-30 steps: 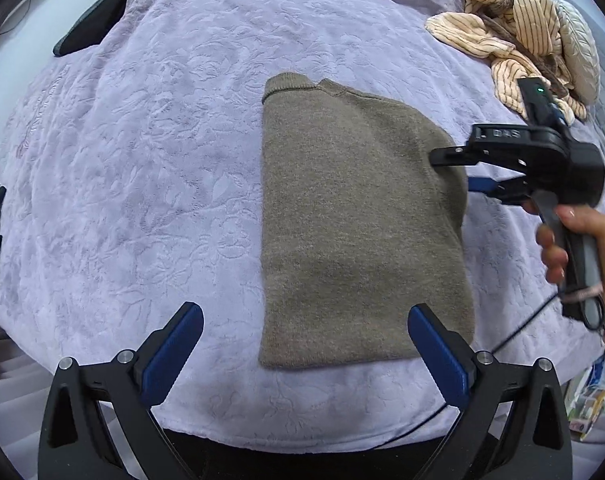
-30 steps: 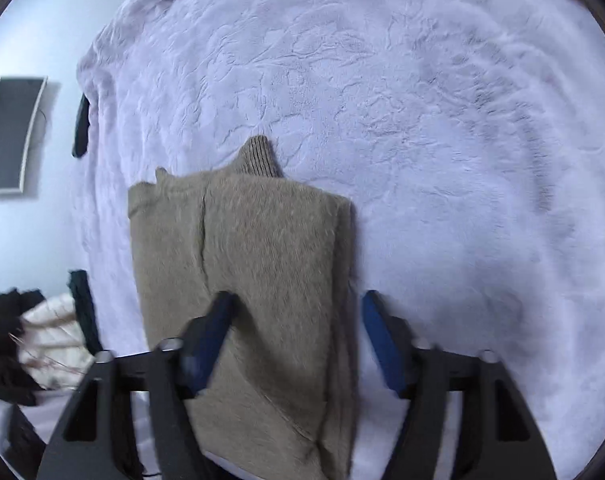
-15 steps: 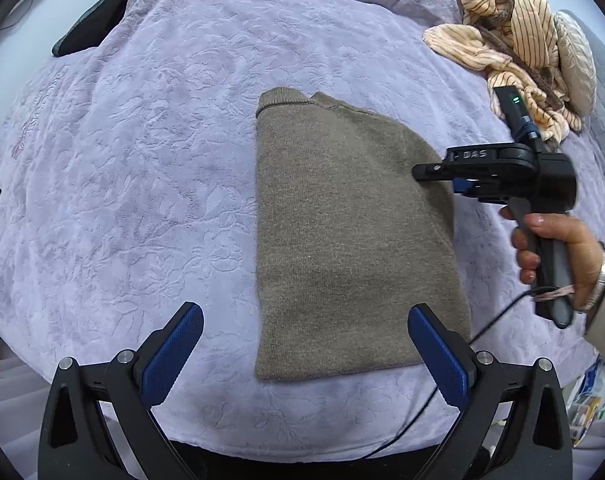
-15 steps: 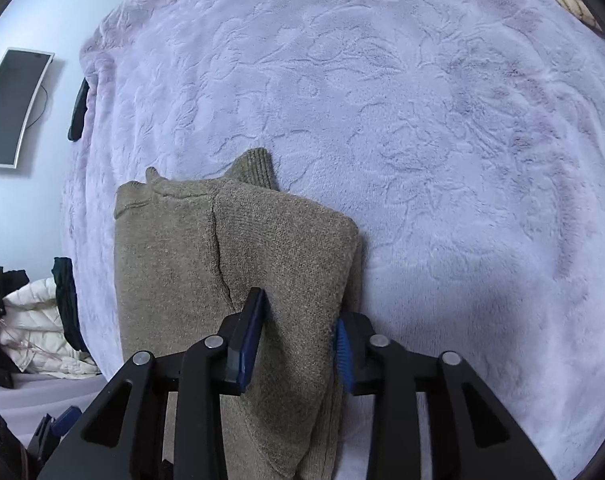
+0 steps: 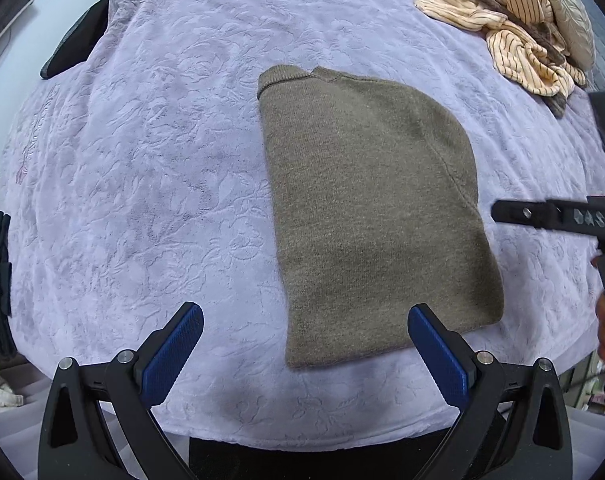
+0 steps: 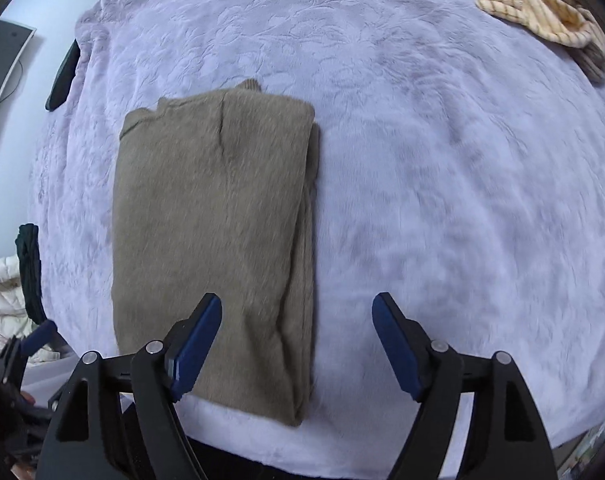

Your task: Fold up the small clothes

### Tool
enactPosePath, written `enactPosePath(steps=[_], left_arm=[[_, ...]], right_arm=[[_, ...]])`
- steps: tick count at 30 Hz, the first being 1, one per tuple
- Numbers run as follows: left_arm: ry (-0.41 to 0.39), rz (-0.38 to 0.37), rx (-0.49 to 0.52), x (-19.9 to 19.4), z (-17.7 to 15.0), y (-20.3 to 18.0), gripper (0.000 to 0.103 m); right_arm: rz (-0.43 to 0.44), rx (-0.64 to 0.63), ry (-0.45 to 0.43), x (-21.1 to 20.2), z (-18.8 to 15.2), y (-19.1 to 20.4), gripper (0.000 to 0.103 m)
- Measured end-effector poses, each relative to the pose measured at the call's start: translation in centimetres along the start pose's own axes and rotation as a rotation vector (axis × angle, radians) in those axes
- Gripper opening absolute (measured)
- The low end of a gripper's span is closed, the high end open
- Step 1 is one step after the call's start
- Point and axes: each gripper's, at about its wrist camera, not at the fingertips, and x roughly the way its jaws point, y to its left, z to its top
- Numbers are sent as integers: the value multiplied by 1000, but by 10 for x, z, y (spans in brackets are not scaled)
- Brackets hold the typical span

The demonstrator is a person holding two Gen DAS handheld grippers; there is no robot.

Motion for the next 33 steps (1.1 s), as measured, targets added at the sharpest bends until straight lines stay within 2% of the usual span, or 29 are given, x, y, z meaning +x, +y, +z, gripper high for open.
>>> enactPosePath(steps=[3, 6, 8, 9, 10, 19, 24, 33], left_arm=[[13, 0, 5, 1, -1, 3, 103], [13, -15, 4, 1, -3, 5, 103], [-3, 7, 4, -2, -4, 7, 103], [-6, 13, 5, -3, -5, 7, 103], [-8, 13, 3, -4, -6, 8, 103], [-11, 38, -18, -11, -10, 19, 103], [-46, 82, -4, -18, -12, 21, 103], [-35, 55, -26, -22, -15, 29, 103]], right_arm=[[-28, 10, -12, -7, -18, 10, 93], [-86, -6, -28, -14, -33, 26, 94], [-118, -21, -44, -20, -42, 38, 94], [-131, -27, -50, -22, -44, 43, 102], [-145, -34, -58, -25, -49, 47, 103], [-199, -81, -106, -43, -63, 83, 103], [-213, -51, -119, -50, -65, 86, 103], [-235, -20, -117, -49, -67, 88, 103]])
